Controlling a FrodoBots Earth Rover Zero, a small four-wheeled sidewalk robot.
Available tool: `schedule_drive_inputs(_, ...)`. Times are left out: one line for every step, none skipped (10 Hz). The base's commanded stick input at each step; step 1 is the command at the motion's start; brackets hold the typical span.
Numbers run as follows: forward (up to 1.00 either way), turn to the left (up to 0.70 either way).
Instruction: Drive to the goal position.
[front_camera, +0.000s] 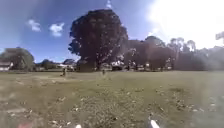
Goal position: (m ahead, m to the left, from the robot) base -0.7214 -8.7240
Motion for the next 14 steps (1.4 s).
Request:
schedule_drive_inputs(0.70,0.30)
schedule_drive_inputs(0.70,0.26)
schedule_drive_inputs(0.70,0.06)
schedule_drive_inputs(0.70,0.04)
schedule_drive_inputs(0.70,0.03)
schedule_drive_inputs(0.70,0.01)
schedule_drive_inputs(0.70,0.00)
schedule_drive_inputs(0.70,0.00)
schedule_drive_inputs(0.70,0.01)
schedule_drive_inputs(0.70,0.00)
schedule_drive_inputs(0.70,0.01)
schedule_drive_inputs(0.70,0.02)
schedule_drive_inputs(0.70,0.01)
schedule_drive_inputs(0.70,0.00)
